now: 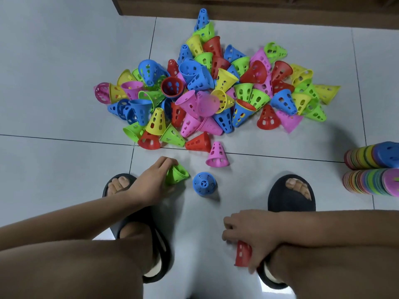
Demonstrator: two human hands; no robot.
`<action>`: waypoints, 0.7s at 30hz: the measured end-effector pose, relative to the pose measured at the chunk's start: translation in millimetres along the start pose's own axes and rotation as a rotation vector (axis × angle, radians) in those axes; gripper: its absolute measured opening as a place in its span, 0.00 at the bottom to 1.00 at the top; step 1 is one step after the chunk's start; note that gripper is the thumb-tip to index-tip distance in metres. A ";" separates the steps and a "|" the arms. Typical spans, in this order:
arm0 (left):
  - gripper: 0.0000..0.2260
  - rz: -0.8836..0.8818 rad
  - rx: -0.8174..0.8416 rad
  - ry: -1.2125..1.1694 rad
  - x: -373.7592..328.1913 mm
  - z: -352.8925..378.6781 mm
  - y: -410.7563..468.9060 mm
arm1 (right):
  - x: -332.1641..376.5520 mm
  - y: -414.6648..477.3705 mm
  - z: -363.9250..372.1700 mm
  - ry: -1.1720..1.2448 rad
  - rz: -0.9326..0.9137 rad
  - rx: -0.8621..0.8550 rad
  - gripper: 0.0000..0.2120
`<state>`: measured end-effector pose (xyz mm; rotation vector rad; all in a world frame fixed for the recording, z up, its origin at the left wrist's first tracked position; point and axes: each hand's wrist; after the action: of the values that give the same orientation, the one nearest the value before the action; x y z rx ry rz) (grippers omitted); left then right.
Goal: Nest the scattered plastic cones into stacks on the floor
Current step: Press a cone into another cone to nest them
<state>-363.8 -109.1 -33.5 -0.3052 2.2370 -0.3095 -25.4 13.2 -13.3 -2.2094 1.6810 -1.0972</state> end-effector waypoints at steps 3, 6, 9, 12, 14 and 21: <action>0.32 0.042 0.053 -0.022 -5.1 -1.1 -6.3 | 2.7 0.9 8.1 -0.021 0.006 0.032 0.40; 0.32 0.118 0.067 -0.042 -18.5 -4.4 -8.8 | 7.3 2.4 10.5 0.018 0.063 0.058 0.33; 0.33 0.161 0.048 -0.063 -36.9 -11.3 -11.4 | 9.6 2.7 8.3 0.043 0.143 0.088 0.30; 0.35 0.204 0.049 -0.053 -52.1 -18.1 -14.4 | 5.4 3.0 7.2 0.175 0.244 0.007 0.30; 0.36 0.248 0.068 -0.029 -60.9 -21.4 -15.8 | -1.7 2.8 4.4 0.247 0.313 -0.113 0.32; 0.39 0.349 0.116 0.218 -83.1 -20.0 -8.4 | -32.7 -11.2 -39.9 0.200 0.519 -0.619 0.35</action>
<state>-326.8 -88.0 41.1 0.1897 2.4213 -0.2925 -45.2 58.0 6.5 -1.7657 2.7695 -0.7407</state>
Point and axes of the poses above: each hand's wrist, its own y-axis towards the middle knuckle, its own z-axis out of the palm, x = y × z, and after that the axes turned 13 degrees about -y, right-handed
